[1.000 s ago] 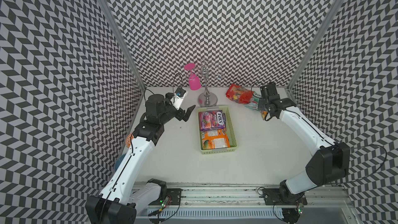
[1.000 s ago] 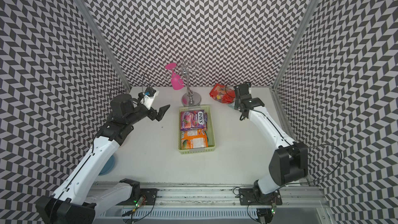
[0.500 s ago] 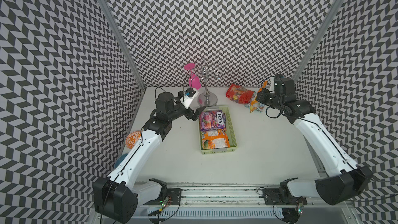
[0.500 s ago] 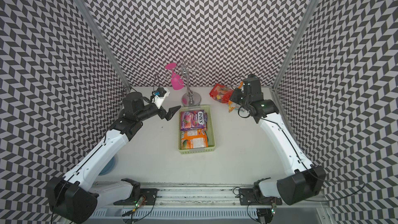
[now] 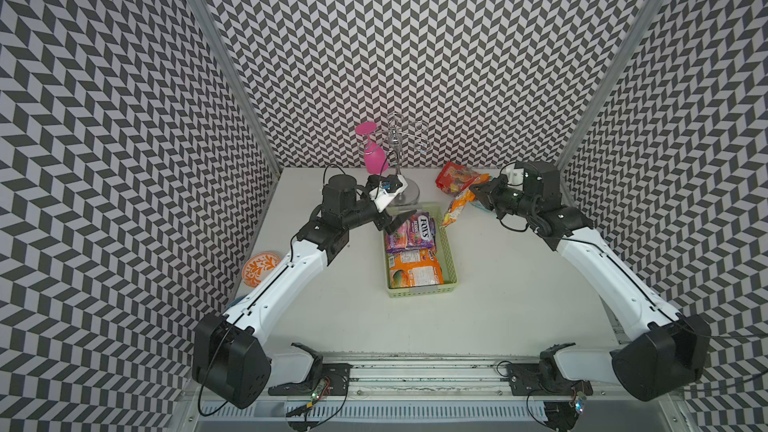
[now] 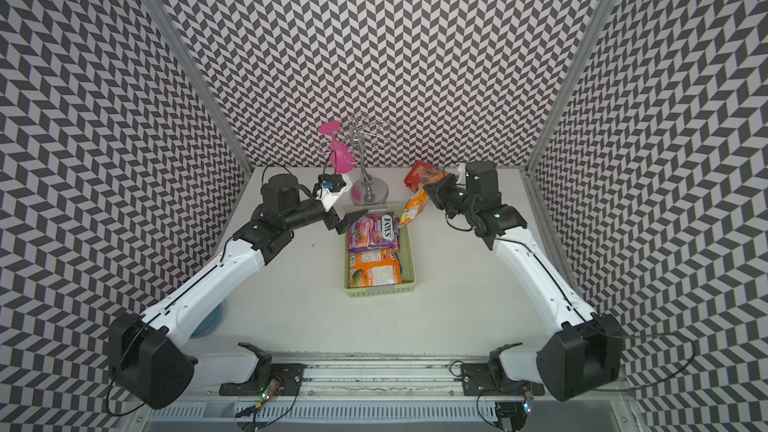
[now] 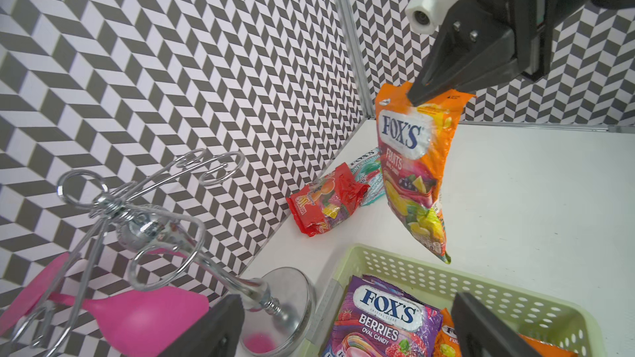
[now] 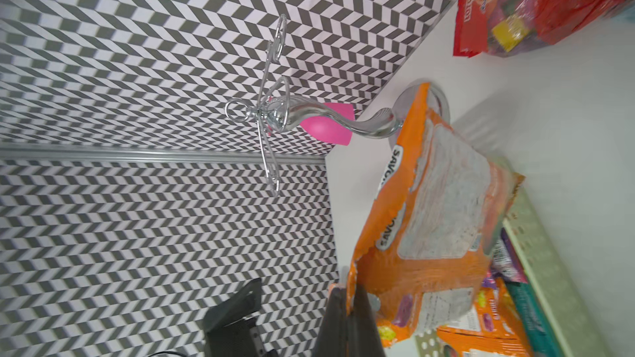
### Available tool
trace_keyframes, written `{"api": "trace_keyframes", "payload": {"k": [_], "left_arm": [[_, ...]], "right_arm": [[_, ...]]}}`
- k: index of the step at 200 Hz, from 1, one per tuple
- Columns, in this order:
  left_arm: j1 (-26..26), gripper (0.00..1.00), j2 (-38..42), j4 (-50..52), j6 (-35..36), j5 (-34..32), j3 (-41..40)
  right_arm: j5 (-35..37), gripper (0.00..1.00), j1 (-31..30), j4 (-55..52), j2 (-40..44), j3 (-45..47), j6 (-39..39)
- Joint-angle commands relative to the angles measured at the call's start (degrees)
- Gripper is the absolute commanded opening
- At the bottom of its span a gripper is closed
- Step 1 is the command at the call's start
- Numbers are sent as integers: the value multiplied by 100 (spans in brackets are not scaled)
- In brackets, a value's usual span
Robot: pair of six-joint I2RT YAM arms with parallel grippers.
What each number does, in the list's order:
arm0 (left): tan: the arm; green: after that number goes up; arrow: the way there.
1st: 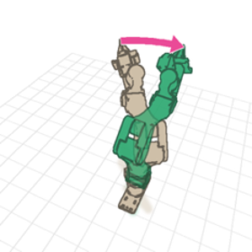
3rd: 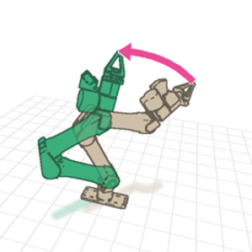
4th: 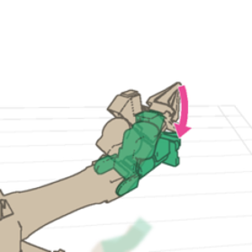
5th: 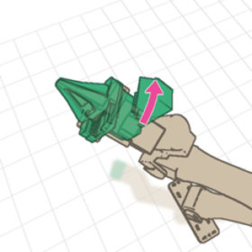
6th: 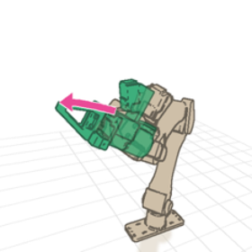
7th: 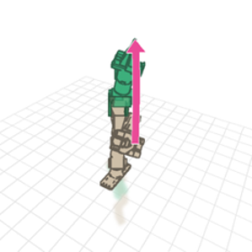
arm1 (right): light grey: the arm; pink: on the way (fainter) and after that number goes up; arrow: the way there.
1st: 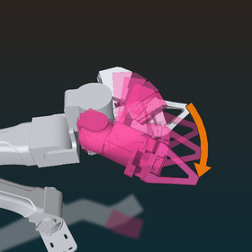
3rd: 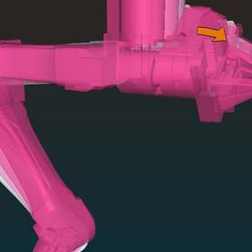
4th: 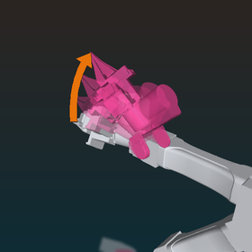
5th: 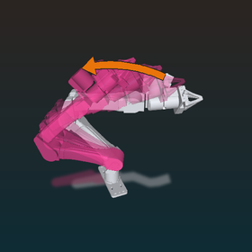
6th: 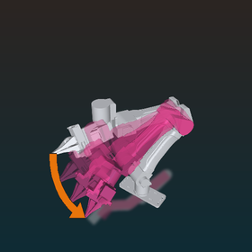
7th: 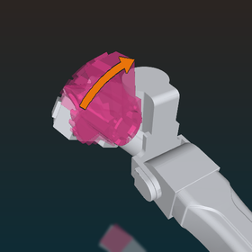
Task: Put the candies in the basket
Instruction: Pick up the candy at the center of the board.
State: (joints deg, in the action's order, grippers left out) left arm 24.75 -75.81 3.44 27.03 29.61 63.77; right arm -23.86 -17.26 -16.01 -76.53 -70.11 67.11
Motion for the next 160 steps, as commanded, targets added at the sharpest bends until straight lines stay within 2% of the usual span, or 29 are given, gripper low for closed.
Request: {"api": "trace_keyframes", "payload": {"k": [1, 36, 92, 110, 138, 160], "left_arm": [[67, 99, -189, -226, 125, 459, 184], [189, 99, -569, -377, 5, 608, 362], [704, 99, -938, -327, 73, 530, 476], [809, 99, -1035, -440, -43, 254, 503], [869, 94, -1240, -594, -379, 44, 603], [947, 86, -1351, -652, -430, -63, 665]], "right_arm": [[-258, 0, -173, 1098, 202, 139, 819], [-336, 0, -377, 1645, 231, 542, 1427], [-103, 0, -594, 1640, 231, 458, 1532], [-49, 0, -640, 1732, 266, 498, 1560], [-67, 0, -664, 1737, 309, 520, 1647], [-86, 0, -676, 1818, 332, 515, 1667]]}}
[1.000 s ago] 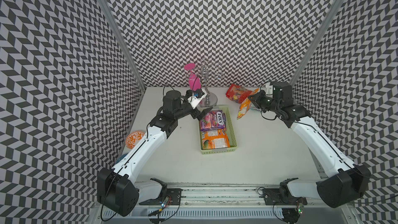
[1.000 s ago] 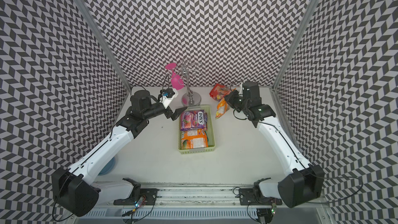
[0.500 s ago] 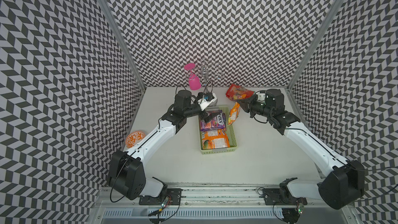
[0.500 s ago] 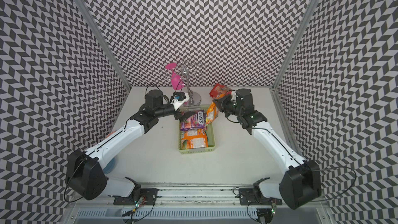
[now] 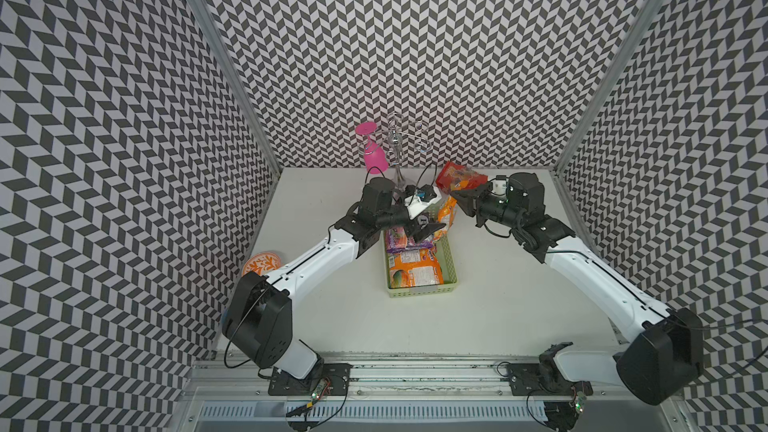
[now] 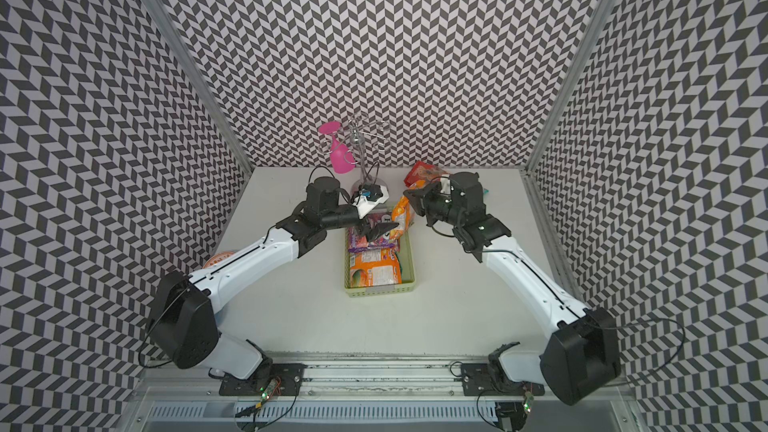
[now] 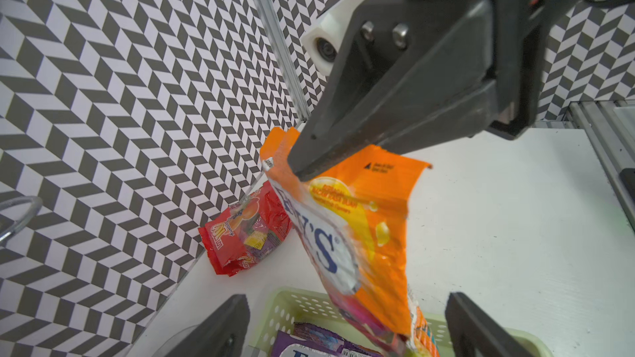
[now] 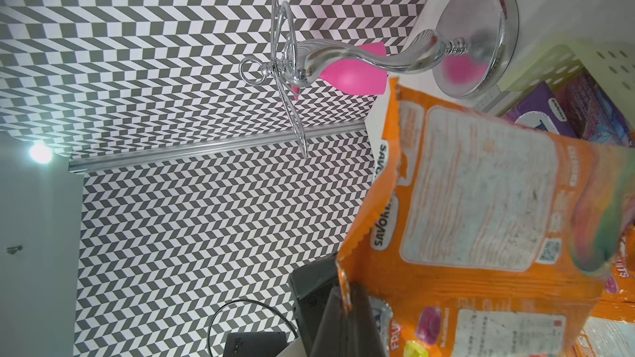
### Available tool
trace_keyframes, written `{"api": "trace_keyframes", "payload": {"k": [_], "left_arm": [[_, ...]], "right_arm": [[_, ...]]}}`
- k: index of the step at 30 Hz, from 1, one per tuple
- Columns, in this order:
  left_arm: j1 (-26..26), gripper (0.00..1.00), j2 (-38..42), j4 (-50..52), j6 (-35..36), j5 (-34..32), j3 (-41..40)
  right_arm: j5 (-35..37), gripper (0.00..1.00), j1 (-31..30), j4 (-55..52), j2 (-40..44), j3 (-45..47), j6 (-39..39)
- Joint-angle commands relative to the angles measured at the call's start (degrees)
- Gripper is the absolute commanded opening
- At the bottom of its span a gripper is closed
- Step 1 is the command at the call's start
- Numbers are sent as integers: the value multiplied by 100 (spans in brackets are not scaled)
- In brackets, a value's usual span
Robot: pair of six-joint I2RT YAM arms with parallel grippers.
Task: Put the candies in the basket
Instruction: Pick up the candy at the center of the board, then place the candy in the basket.
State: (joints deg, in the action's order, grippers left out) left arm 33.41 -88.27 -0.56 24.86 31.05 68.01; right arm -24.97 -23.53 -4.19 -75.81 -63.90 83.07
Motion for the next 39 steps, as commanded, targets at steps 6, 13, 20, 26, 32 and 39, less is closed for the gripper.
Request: {"api": "trace_keyframes", "payload": {"k": [6, 13, 20, 26, 32, 39], "left_arm": [[96, 52, -186, -255, -339, -299, 345], [96, 0, 39, 25, -232, -449, 354], [96, 0, 397, 1002, 342, -847, 497], [113, 0, 639, 2050, 797, -1459, 608], [368, 0, 934, 2833, 1168, -2457, 462], [700, 0, 1122, 3437, 1235, -3252, 390]], "right_arm": [[63, 0, -56, 600, 349, -122, 102], [60, 0, -17, 584, 500, 70, -13], [-164, 20, 431, 408, 835, 305, -465], [-133, 41, 1067, -174, 1250, 298, -962], [-110, 60, 1787, -989, 1367, 143, -2725], [458, 78, 2010, -1217, 1481, 203, -4340]]}}
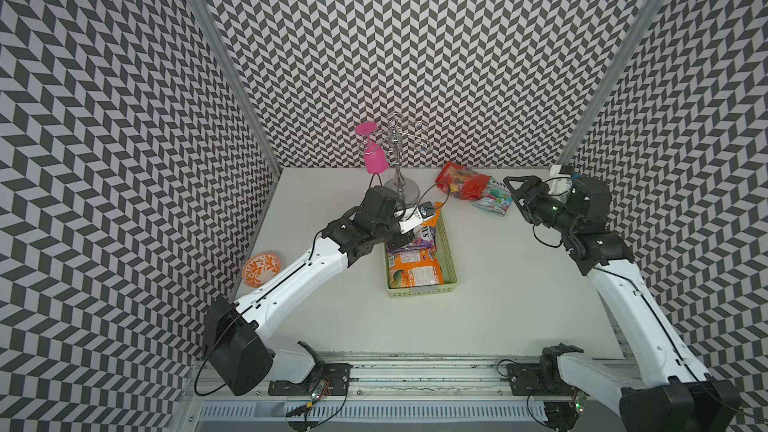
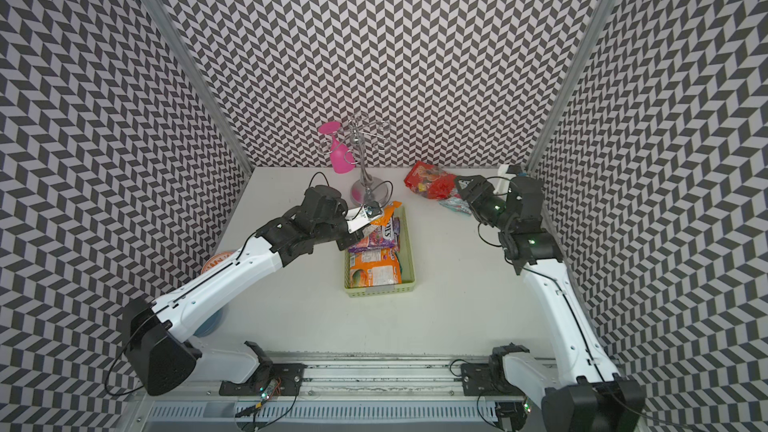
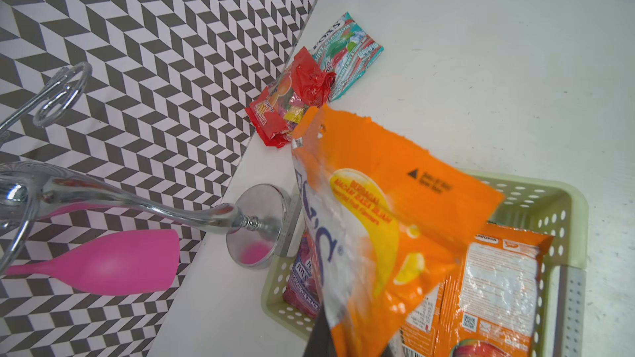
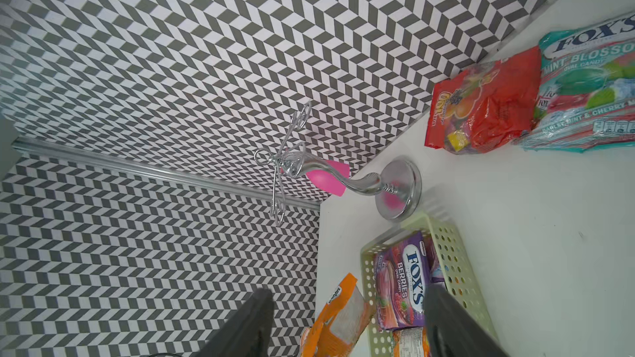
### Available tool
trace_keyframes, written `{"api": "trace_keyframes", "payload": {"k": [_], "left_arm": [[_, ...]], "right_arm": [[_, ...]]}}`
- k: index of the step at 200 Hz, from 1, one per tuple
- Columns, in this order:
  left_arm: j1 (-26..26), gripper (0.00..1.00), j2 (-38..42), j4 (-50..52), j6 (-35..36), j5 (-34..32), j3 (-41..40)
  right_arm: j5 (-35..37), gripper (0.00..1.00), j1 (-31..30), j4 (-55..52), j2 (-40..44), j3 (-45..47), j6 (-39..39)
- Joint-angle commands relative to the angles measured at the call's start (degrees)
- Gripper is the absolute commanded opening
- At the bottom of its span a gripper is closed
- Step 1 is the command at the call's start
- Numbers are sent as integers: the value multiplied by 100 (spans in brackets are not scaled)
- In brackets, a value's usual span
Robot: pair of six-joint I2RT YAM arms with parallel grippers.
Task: Put the candies in the basket
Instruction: Place the candy in the basket.
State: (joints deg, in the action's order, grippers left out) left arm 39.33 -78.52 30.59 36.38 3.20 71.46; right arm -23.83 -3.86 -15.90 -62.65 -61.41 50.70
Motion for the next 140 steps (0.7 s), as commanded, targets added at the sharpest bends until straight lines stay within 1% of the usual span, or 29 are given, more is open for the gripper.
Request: {"api": "trace_keyframes", "payload": {"k": [1, 17, 45, 67, 81, 100, 118, 140], "left_arm": [[134, 0, 150, 387, 86, -482, 37], [238, 0, 146, 471, 111, -604, -33], [432, 0, 57, 527, 161, -1142, -83], [573, 0, 42, 458, 277, -1446, -150], [629, 0, -5, 474, 288, -1629, -141], [720, 0, -12, 417, 386, -1762, -264], [857, 0, -80, 337, 466, -1920, -399], [1004, 0, -171, 220, 525, -2026, -598]], "right_arm": [[433, 79, 43, 0, 202, 5, -1301], [674, 83, 43, 145, 300, 173, -1798], [1206, 90, 44, 237, 527, 583, -2554], [1504, 95, -59, 469, 759, 1052, -2928], [1556, 99, -96, 633, 916, 1336, -3040], [1723, 99, -285, 912, 1082, 1696, -3297], [1982, 99, -544, 1027, 1157, 1826, -3570], [2260, 99, -668, 1140, 1259, 1967, -3641]]}}
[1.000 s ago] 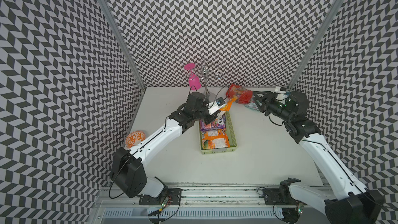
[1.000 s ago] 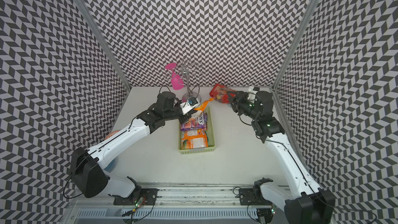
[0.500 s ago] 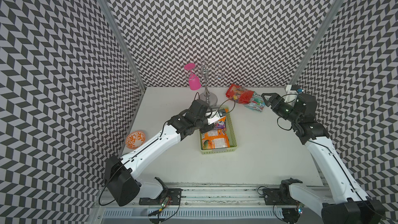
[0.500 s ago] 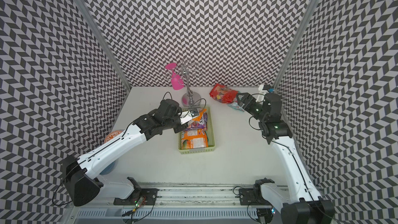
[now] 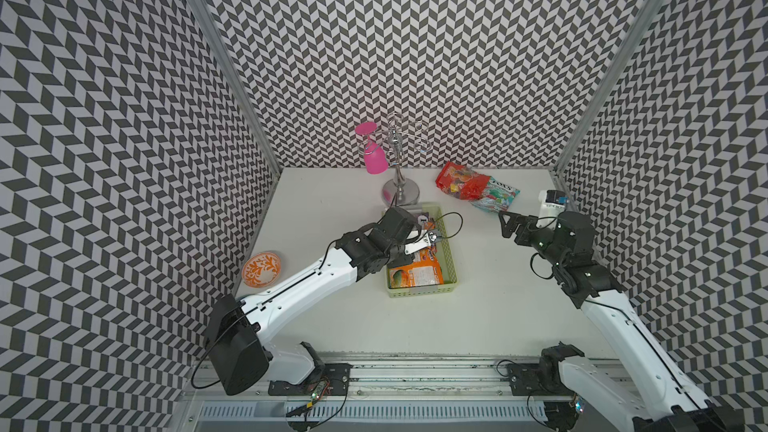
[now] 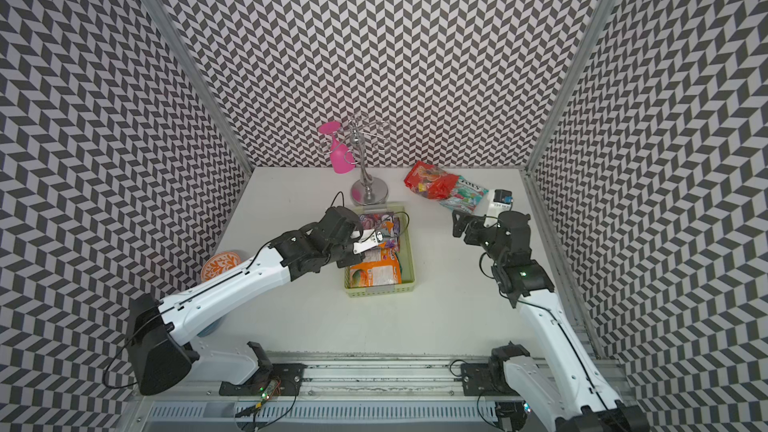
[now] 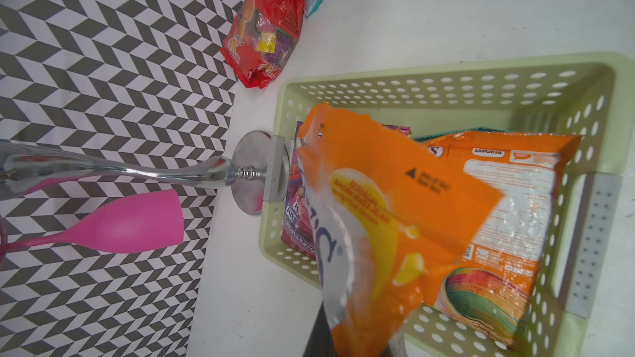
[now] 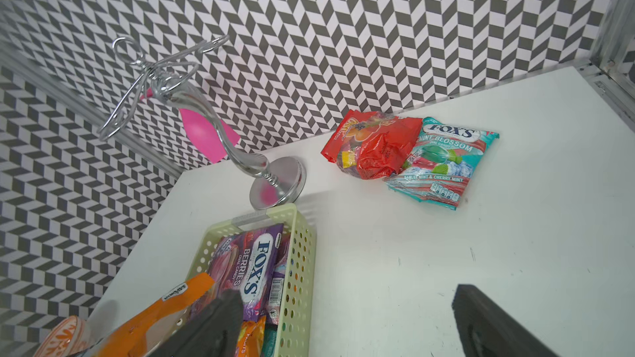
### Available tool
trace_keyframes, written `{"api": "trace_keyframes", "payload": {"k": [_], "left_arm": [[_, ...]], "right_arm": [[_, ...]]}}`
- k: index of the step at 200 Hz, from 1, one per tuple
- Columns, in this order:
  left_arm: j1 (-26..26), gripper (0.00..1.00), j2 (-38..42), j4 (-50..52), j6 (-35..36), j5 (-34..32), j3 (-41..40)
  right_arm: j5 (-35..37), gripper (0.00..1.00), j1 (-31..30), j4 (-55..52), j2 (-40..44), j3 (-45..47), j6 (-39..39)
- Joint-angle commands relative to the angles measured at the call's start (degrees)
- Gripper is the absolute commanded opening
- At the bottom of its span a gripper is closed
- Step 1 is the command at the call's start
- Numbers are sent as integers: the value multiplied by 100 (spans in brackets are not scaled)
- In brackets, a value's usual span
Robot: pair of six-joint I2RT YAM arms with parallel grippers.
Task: Put the candies in the basket
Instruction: Place the candy in the basket.
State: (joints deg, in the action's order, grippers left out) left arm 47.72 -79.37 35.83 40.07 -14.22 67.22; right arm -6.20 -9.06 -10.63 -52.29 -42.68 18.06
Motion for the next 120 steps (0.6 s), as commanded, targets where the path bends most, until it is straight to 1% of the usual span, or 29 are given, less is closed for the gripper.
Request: {"api": "trace_keyframes", "payload": {"k": [1, 17, 42, 60, 70, 75, 97, 105, 113, 120], "left_arm": [[170, 0, -86, -314, 166, -292, -187], [313, 0, -152, -414, 178, -407, -335], [422, 0, -349, -408, -50, -417, -335], [496, 0, -447, -527, -68, -582, -461], [584, 12, -490, -513, -143, -643, -461], [622, 17, -501, -471, -195, -620, -432], [676, 35, -465, -264, -294, -179, -288], [694, 45, -473, -159, -315, -24, -206], [694, 51, -499, -7, -365, 140, -86], [694, 54, -519, 101, -451, 220, 20]], "right_arm": [[505, 99, -161, 627, 226, 102, -380], [546, 99, -249, 701, 289, 128, -514], [695, 99, -286, 724, 374, 251, -539], [619, 99, -349, 864, 521, 355, -654], [701, 99, -350, 768, 501, 332, -657], [738, 99, -348, 737, 488, 327, -662], [787, 99, -425, 876, 579, 401, -711], [780, 99, -439, 859, 568, 388, -735], [831, 99, -439, 779, 515, 341, -737], [880, 99, -439, 716, 490, 307, -742]]}}
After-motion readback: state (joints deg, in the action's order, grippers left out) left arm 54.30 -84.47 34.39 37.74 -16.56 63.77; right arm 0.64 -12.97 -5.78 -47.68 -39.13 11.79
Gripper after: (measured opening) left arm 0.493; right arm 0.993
